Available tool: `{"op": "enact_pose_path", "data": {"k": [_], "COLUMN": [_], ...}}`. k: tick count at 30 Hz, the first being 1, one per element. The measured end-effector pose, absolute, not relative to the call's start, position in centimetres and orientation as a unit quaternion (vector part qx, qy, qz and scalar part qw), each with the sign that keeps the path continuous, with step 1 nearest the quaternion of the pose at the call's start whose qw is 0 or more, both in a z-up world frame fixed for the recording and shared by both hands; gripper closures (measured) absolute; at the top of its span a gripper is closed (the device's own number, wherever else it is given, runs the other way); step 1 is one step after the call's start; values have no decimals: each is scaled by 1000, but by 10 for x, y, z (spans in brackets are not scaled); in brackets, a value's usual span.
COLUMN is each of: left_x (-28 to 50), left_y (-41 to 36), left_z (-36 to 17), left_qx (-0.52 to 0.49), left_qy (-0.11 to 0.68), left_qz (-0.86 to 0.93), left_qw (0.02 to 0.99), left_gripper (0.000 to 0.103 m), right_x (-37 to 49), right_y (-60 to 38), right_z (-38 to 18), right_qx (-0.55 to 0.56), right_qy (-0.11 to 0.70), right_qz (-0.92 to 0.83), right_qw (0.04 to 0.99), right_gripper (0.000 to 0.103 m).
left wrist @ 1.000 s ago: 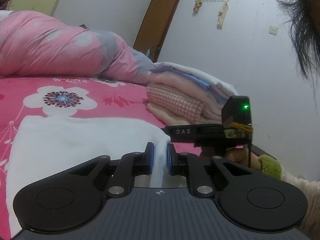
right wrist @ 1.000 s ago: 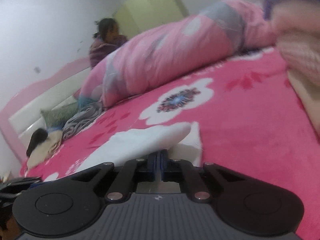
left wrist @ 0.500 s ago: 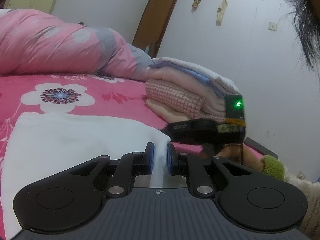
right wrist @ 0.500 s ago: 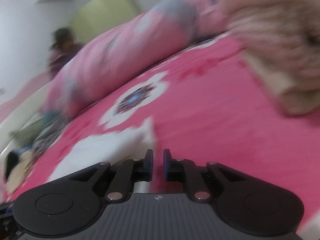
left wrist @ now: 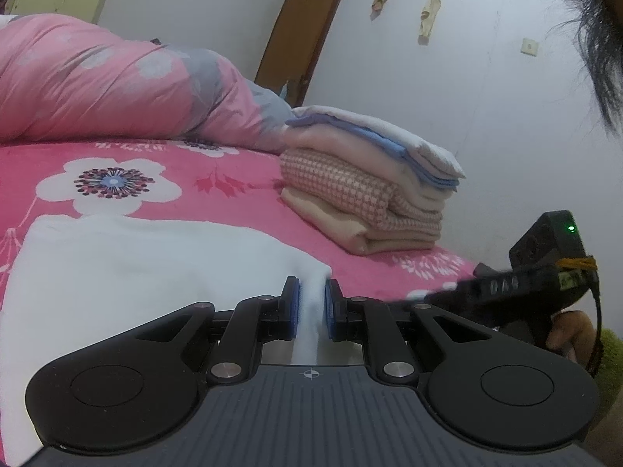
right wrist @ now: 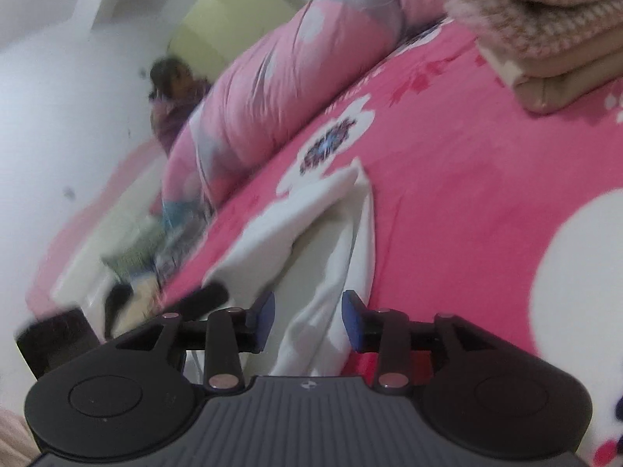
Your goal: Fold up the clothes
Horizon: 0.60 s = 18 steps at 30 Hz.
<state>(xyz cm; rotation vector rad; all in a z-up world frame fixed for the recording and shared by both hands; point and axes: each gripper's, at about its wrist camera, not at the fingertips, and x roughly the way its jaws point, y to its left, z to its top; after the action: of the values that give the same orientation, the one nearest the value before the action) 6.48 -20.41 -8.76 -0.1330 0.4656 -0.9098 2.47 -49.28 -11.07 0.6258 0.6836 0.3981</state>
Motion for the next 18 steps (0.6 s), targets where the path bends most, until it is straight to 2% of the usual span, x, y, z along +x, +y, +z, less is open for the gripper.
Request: {"op": "enact_pose_path", "data": {"k": [7, 10, 14, 18], "left_x": [68, 72, 72, 71], "left_y": [-215, -217, -210, -193], "left_z": [-96, -100, -94, -82], "left_qx": [-48, -53, -75, -90], "left_qy": [242, 259, 258, 244], "left_qz": [-446, -450, -460, -446], "left_qw": [860, 853, 846, 856], "left_gripper": [87, 78, 61, 58], "right_x": [14, 2, -11, -16], "right_y": [-455, -454, -458, -466], "right_z": [-107, -101, -96, -91], "right_qx": [130, 90, 78, 72], "right_qy": [368, 374, 379, 375], "right_qz": [172, 151, 121, 82], "right_qw": [904, 910, 914, 920], "right_gripper": [66, 66, 66, 69]}}
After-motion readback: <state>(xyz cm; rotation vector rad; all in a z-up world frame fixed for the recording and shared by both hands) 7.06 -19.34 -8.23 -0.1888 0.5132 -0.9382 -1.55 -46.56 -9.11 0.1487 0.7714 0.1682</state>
